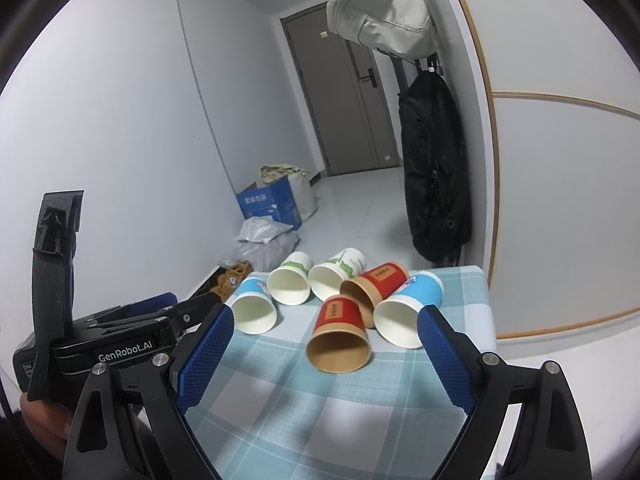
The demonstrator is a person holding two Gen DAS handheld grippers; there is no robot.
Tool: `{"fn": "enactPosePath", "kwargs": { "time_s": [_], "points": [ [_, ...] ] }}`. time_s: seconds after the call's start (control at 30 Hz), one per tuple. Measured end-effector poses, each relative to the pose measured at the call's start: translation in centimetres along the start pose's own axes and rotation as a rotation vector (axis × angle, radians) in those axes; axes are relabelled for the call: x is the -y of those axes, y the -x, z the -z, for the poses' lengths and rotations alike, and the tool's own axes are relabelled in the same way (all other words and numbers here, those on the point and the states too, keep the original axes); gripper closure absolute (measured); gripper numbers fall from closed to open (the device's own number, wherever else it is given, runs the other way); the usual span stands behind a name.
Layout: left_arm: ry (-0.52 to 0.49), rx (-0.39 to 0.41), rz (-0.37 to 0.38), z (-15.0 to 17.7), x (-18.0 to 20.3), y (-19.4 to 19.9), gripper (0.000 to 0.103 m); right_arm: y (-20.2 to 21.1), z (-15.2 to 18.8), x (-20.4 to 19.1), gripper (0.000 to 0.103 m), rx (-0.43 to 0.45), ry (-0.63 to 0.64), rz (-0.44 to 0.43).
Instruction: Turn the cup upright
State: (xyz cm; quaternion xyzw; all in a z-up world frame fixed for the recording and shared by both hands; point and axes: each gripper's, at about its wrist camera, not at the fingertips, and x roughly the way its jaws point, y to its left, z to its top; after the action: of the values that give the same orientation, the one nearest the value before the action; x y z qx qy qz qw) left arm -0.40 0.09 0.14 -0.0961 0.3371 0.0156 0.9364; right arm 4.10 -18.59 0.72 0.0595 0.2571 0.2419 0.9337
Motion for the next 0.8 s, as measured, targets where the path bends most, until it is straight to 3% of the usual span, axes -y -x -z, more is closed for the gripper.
{"fn": "enactPosePath", "kwargs": {
  "time_s": [0.8],
  "points": [
    [0.0, -0.008, 0.009, -0.1, 0.24, -0.16, 0.025, -0.06, 0.15, -0.13, 0.009, 0.001, 0.004, 0.002]
  ]
}}
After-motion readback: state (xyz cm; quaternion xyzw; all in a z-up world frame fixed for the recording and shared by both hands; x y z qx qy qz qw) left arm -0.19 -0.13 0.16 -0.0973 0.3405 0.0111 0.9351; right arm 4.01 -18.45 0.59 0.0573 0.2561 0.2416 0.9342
